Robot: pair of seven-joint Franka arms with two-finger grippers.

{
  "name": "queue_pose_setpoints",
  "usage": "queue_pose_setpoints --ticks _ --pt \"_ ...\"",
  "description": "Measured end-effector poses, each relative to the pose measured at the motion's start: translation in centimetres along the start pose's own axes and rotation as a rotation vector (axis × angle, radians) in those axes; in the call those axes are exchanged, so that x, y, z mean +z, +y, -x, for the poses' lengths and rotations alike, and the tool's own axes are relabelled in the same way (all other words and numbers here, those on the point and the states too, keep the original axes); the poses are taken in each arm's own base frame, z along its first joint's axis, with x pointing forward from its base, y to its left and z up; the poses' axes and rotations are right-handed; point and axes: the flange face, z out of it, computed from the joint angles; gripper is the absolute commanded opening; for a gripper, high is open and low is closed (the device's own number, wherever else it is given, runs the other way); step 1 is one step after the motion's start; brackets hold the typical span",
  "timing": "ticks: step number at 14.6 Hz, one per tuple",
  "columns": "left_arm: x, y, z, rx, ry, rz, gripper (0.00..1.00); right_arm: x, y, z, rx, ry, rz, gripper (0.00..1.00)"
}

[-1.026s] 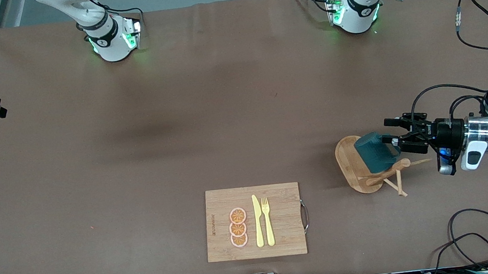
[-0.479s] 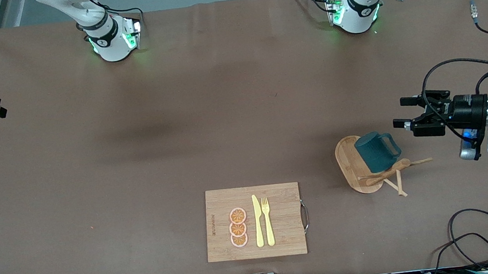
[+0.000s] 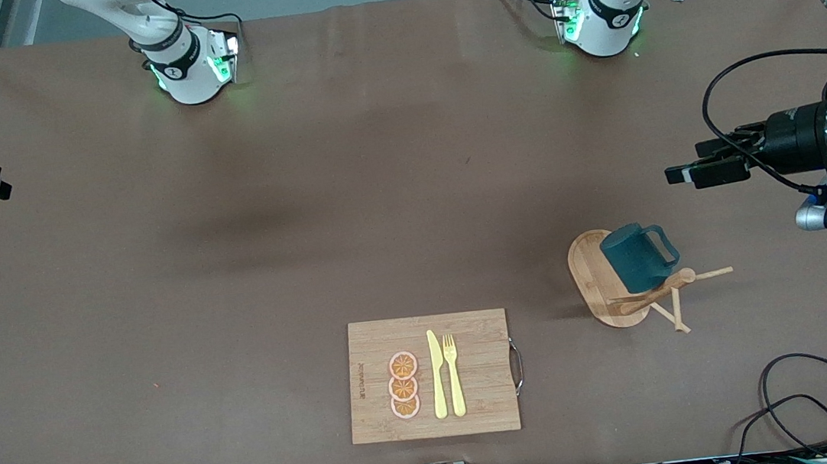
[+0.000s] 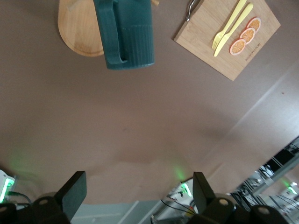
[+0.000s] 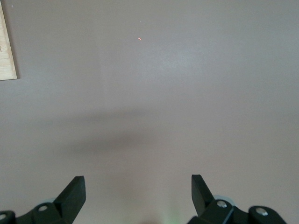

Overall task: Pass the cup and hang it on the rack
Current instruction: 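Open the left gripper and withdraw it from the mug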

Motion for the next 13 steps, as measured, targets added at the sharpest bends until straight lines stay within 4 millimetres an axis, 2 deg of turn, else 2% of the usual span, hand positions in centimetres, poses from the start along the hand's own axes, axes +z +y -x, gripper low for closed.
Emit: queue_pose_setpoints --ticks 2,7,9,13 --pt "0.0 0.0 0.0 0.052 0.024 -0.018 1.00 0.0 0.0 0.0 0.000 0.000 0.000 1.00" --pt "1.2 -1.7 -3.1 0.234 0.073 -0.121 1.00 0.0 0.0 0.0 0.000 0.000 0.000 1.00" --pt "1.8 -0.7 -3.3 0.294 0.112 -0.211 1.00 0.0 0.0 0.0 0.001 0.000 0.000 1.00" --pt "1.4 2.7 -1.4 0.396 0.166 -0.376 1.00 0.0 0.0 0.0 0.001 0.000 0.000 1.00"
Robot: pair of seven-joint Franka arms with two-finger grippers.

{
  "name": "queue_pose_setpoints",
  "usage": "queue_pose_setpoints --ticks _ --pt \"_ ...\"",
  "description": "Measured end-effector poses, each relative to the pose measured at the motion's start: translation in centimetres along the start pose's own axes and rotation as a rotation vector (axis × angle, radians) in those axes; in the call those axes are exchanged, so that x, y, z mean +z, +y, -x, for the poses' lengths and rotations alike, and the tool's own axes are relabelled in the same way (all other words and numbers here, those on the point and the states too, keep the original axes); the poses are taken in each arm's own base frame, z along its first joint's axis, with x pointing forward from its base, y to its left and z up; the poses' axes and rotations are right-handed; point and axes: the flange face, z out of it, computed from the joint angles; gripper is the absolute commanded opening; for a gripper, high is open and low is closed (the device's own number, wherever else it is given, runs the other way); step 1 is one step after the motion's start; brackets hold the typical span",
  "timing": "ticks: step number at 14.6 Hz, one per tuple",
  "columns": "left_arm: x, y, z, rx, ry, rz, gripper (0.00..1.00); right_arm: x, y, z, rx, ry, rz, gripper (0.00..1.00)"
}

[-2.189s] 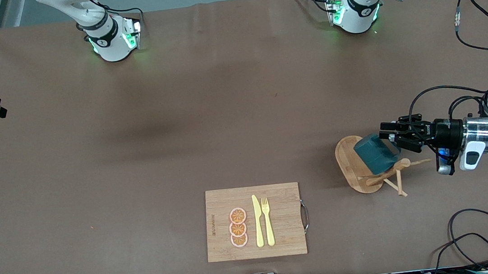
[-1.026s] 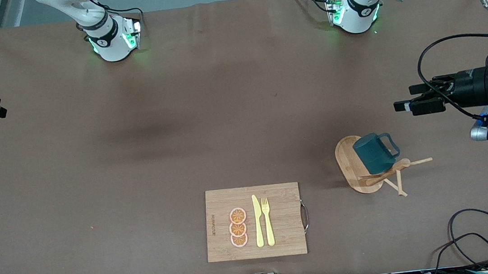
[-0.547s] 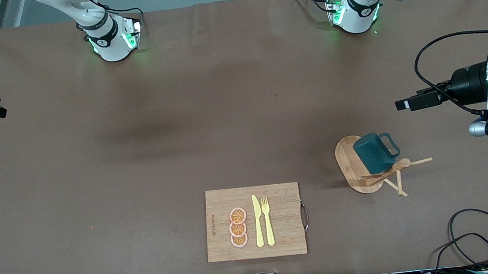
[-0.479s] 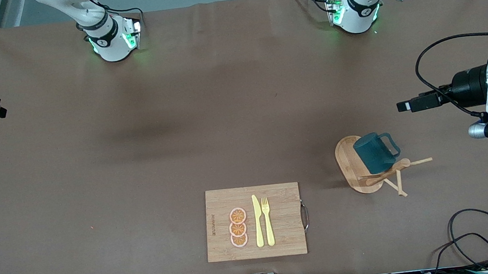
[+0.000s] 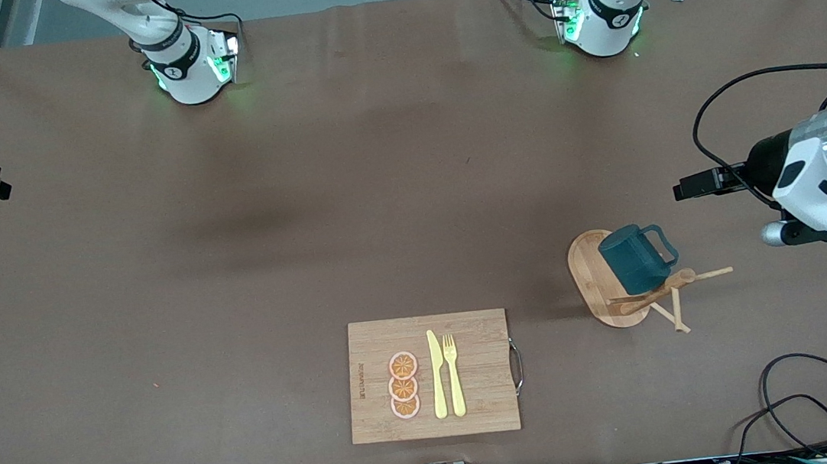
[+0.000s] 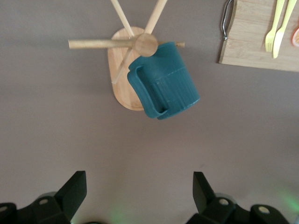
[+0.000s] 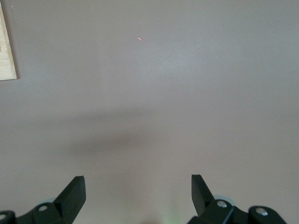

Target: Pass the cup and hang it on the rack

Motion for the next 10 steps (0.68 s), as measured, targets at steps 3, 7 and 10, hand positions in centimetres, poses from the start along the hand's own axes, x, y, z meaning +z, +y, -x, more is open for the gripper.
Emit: queue_pose_setpoints --ticks 3,7,10 --pt "-1.5 -0.3 0.2 0.113 0.034 -0.063 1.00 0.0 0.0 0.0 0.000 0.000 0.000 1.00" --pt "-3.0 -1.5 0.4 0.182 0.049 -0.089 1.00 0.0 0.0 0.0 0.000 0.000 0.000 1.00" --pt "-6.0 -3.7 2.0 0.200 0.093 -0.071 1.00 0.0 0.0 0.0 0.001 0.000 0.000 1.00"
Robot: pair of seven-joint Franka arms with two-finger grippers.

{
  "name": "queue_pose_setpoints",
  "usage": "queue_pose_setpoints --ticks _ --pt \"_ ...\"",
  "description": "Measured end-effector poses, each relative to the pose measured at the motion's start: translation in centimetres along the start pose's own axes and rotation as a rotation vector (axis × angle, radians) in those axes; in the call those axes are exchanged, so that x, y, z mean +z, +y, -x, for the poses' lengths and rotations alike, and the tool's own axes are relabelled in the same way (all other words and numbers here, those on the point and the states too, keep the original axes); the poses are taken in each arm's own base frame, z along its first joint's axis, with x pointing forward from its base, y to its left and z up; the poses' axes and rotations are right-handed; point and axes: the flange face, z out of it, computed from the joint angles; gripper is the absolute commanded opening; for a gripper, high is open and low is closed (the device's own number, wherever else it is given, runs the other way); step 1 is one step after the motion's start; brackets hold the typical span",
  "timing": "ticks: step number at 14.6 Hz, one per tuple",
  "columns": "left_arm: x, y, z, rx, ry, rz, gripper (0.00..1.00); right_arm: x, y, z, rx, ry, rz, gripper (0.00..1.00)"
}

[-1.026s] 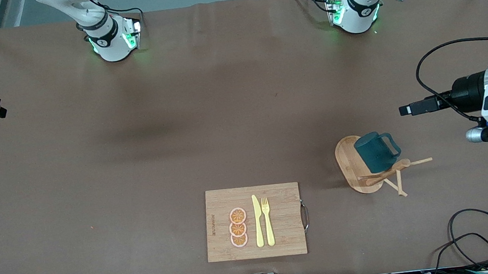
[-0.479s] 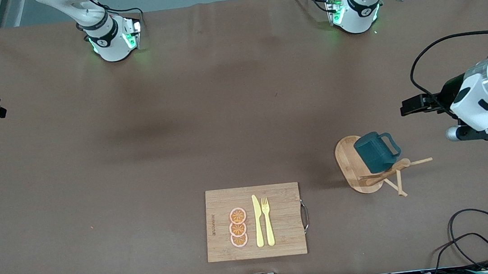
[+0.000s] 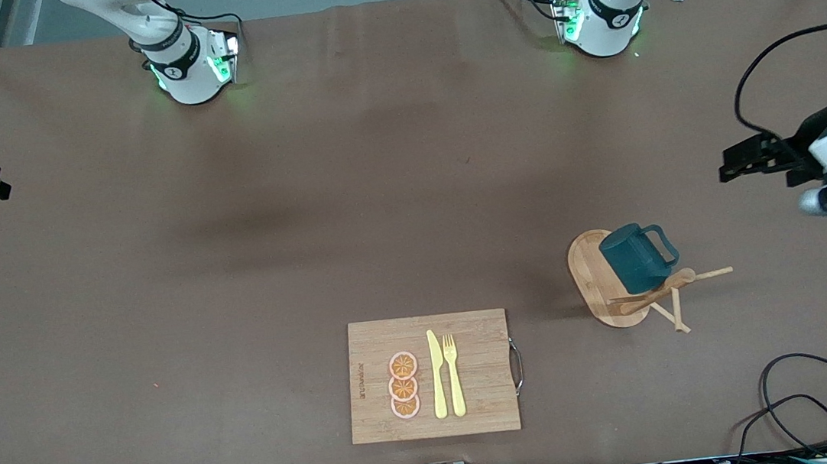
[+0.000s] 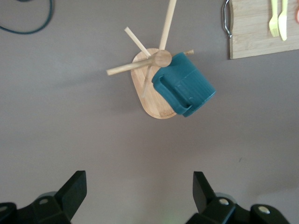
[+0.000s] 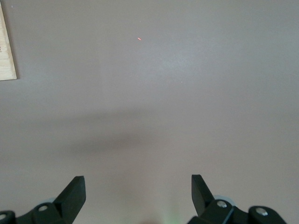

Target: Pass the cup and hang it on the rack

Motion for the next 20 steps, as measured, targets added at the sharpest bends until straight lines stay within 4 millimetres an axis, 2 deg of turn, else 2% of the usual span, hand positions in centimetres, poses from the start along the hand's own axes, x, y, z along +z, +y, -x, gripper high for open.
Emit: queue_pose_setpoints --ticks 2,4,7,13,16,20 --pt "-2.0 -0.7 1.4 0.000 0.032 -0.016 1.00 0.0 0.0 0.0 0.000 0.000 0.000 1.00" --pt "-3.1 0.3 2.7 0.007 0.052 -0.046 1.00 0.0 0.0 0.0 0.000 0.000 0.000 1.00" --pt "-3.8 1.8 4.8 0.012 0.075 -0.094 1.00 0.0 0.0 0.0 0.000 0.000 0.000 1.00" --pt "-4.5 1.7 9.9 -0.009 0.127 -0.122 1.00 0.0 0.0 0.0 0.000 0.000 0.000 1.00" --pt "-4.2 1.6 11.0 -0.010 0.146 -0.123 1.00 0.0 0.1 0.0 0.001 0.000 0.000 1.00" --pt "-4.1 1.6 11.0 -0.008 0.155 -0.124 1.00 0.0 0.1 0.0 0.002 0.000 0.000 1.00"
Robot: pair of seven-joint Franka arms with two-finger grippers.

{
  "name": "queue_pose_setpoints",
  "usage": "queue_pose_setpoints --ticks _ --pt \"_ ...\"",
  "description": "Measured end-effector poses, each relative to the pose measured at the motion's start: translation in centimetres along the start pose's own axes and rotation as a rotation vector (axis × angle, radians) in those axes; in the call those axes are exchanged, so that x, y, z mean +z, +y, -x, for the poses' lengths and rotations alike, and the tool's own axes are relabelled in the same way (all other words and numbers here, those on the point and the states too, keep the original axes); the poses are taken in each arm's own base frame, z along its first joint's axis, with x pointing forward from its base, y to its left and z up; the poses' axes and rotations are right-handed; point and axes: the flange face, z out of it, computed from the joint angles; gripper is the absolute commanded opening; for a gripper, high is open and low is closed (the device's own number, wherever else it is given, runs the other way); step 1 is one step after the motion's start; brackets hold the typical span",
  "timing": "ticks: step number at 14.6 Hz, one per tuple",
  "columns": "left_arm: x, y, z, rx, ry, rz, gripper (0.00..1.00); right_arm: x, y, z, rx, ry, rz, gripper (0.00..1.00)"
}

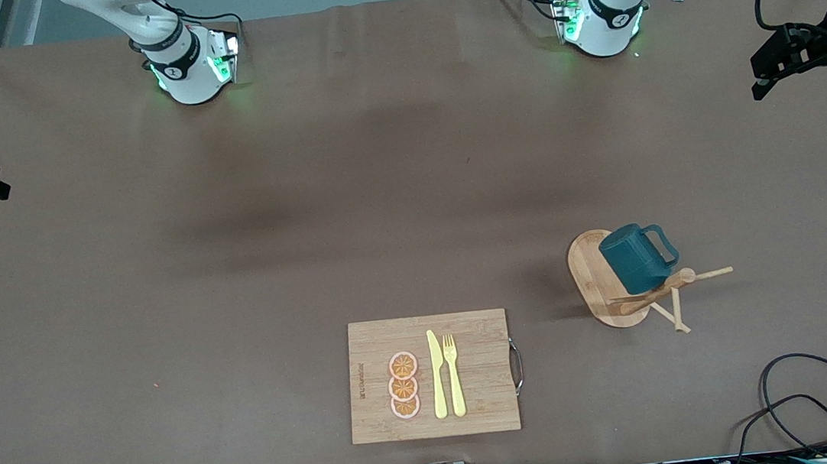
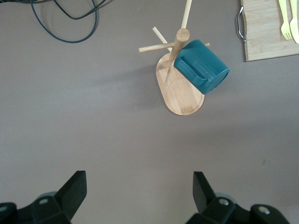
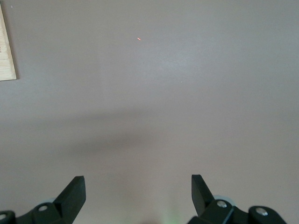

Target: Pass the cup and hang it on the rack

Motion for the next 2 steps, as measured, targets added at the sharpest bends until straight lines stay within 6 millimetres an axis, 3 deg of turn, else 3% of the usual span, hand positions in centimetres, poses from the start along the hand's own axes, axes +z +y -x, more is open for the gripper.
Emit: queue_pose_setpoints --ticks 2 --pt "0.09 0.01 -0.02 0.002 -0.002 0.000 1.00 0.00 0.01 0.00 0.000 0.000 0.000 1.00"
